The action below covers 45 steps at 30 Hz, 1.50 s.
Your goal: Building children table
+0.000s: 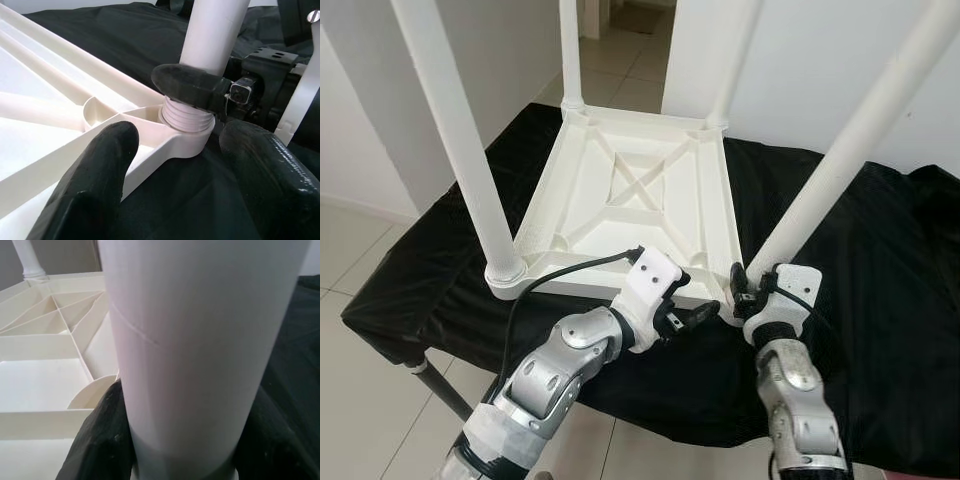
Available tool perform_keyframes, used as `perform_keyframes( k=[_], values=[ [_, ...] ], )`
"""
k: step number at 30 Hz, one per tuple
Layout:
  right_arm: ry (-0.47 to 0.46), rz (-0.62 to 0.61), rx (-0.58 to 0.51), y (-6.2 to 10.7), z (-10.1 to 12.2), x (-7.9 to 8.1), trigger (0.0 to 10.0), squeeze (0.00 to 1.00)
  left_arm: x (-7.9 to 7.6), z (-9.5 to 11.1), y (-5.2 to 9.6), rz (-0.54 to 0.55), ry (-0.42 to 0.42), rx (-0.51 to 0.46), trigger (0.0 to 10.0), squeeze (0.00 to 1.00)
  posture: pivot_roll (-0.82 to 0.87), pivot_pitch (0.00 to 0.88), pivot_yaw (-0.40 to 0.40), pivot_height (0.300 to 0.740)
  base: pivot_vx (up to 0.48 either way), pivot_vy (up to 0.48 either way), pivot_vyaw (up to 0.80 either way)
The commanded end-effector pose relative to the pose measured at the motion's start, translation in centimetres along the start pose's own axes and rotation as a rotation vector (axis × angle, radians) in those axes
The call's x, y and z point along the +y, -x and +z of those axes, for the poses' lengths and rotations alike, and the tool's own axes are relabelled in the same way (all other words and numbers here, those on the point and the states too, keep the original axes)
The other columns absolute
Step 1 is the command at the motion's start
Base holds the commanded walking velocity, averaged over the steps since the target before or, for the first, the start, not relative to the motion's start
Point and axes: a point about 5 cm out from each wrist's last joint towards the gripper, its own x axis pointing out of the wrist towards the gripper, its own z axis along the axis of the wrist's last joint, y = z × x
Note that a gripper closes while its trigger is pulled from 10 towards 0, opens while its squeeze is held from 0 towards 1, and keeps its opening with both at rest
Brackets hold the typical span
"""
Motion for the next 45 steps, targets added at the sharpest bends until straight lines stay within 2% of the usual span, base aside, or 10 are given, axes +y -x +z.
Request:
perform_keyframes(
  k=[1, 10, 11, 17, 27, 28, 31, 43, 44, 45],
  values=[
    [-0.101, -0.038, 0.014, 0.3, -0.2, 0.5, 10.0, 0.00, -0.6, 0.0, -0.1, -0.057, -0.012, 0.003, 10.0, 0.00, -0.06, 0.000, -0.060, 0.740, 0.000, 0.000, 0.00],
    [-0.049, -0.002, -0.006, 0.5, 0.3, 1.3, 10.0, 0.00, -0.5, 0.2, -0.3, -0.062, -0.017, 0.002, 10.0, 0.00, -0.07, 0.000, -0.062, 0.740, 0.000, 0.000, 0.00],
    [-0.036, 0.010, -0.021, 0.4, 0.5, 1.3, 10.0, 1.00, -0.4, 0.3, -0.3, -0.057, -0.017, -0.002, 10.0, 0.00, -0.07, 0.000, -0.063, 0.740, 0.000, 0.000, 0.00],
    [-0.027, 0.030, -0.049, 0.4, 1.1, 1.0, 10.0, 1.00, -0.4, 0.3, -0.4, -0.049, -0.016, -0.008, 10.0, 0.00, -0.08, 0.000, -0.068, 0.740, 0.000, 0.000, 0.00],
    [-0.046, 0.197, -0.097, 0.3, 2.0, -1.5, 10.0, 1.00, -0.2, 0.4, -0.5, -0.034, -0.015, -0.016, 10.0, 0.00, -0.09, 0.000, -0.068, 0.740, 0.000, 0.000, 0.00],
    [-0.035, 0.244, -0.083, 0.1, 1.8, -1.9, 10.0, 0.00, -0.1, 0.4, -0.6, -0.033, -0.016, -0.017, 10.0, 0.00, -0.09, 0.000, -0.068, 0.740, 0.000, 0.000, 0.00],
    [0.014, 0.379, -0.067, -0.3, 1.8, -2.7, 10.0, 0.00, 0.0, 0.5, -0.6, -0.031, -0.018, -0.020, 10.0, 0.00, -0.09, 0.000, -0.065, 0.740, 0.000, 0.000, 0.00],
    [0.095, 0.636, 0.012, -2.3, 0.9, -2.9, 10.0, 0.00, 0.3, 0.9, -0.8, -0.034, -0.032, -0.025, 10.0, 0.00, -0.08, 0.000, -0.055, 0.740, 0.000, 0.000, 0.00],
    [0.107, 0.667, 0.017, -2.9, 0.8, -2.5, 8.9, 0.00, 0.3, 1.0, -0.9, -0.036, -0.036, -0.027, 10.0, 0.00, -0.07, 0.000, -0.059, 0.740, 0.000, 0.000, 0.00],
    [0.107, 0.667, 0.017, -2.9, 0.8, -2.5, 8.9, 0.00, 0.3, 1.0, -0.9, -0.036, -0.036, -0.027, 10.0, 0.00, -0.07, 0.000, -0.059, 0.740, 0.000, 0.000, 0.00]
  ],
)
